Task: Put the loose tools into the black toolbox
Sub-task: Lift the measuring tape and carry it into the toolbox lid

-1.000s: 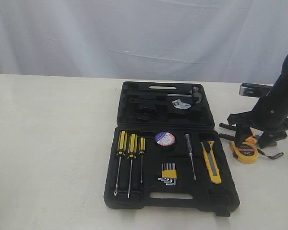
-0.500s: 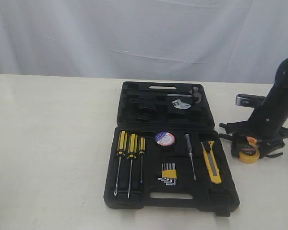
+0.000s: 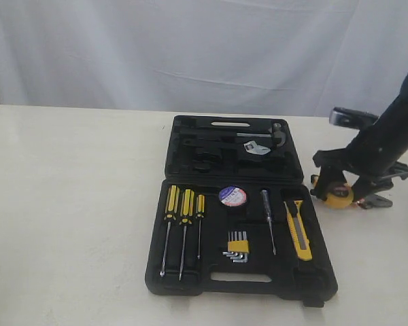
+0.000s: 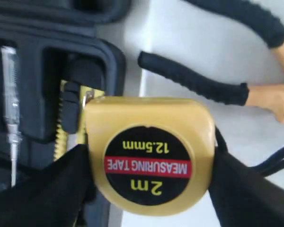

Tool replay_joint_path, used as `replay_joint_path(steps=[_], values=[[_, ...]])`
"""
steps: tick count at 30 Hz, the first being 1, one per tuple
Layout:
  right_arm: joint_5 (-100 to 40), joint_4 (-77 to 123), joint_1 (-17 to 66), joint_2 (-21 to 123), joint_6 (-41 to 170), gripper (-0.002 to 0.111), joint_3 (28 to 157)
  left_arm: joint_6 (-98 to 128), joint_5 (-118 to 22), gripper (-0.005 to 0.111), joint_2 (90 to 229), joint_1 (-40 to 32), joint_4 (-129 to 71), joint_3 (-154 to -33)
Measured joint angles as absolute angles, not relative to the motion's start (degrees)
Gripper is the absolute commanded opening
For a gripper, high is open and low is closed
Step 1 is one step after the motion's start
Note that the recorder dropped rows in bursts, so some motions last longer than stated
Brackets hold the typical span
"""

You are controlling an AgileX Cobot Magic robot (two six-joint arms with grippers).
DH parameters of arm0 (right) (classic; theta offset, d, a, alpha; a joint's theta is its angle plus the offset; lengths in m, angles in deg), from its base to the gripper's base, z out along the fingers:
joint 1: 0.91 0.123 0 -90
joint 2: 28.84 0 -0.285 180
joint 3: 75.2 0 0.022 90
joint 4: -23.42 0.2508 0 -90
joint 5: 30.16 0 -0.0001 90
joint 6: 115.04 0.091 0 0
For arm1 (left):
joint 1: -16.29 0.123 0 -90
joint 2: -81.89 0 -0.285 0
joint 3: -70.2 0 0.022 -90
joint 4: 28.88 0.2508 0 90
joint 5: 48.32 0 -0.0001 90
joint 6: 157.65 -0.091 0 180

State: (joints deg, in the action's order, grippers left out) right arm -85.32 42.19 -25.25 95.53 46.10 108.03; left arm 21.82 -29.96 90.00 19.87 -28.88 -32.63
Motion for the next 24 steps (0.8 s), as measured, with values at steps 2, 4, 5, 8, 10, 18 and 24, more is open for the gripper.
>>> replay_joint_path(steps=[2,4,5,8,10,18,24], values=[[-84.5,43.3,-25.2,93.3,45.9,-0.001,108.0,21.8,-30.0,0.000,90.0,19.9,-28.9,-32.6],[-83.6,45.2,-25.2,91.8,45.2,-0.001,108.0,21.8,-30.0,0.000,90.0,19.9,-28.9,-32.6],[-83.5,46.5,-25.0,91.5,44.8,-0.001,108.3,21.8,-30.0,0.000,90.0,19.9,-28.9,-32.6],[-82.3,47.9,-24.0,91.7,44.0,-0.001,109.5,21.8,-30.0,0.000,90.0,19.9,-28.9,-32.6],[-80.9,47.9,-22.2,92.5,44.0,-0.001,111.1,21.8,-30.0,0.000,90.0,19.9,-28.9,-32.6],[-73.1,48.0,-15.3,99.9,51.7,-0.001,122.5,21.8,-30.0,0.000,90.0,19.9,-28.9,-32.6],[-74.1,39.1,-14.0,108.6,60.6,-0.001,130.8,21.8,-30.0,0.000,90.0,19.9,-28.9,-32.6]])
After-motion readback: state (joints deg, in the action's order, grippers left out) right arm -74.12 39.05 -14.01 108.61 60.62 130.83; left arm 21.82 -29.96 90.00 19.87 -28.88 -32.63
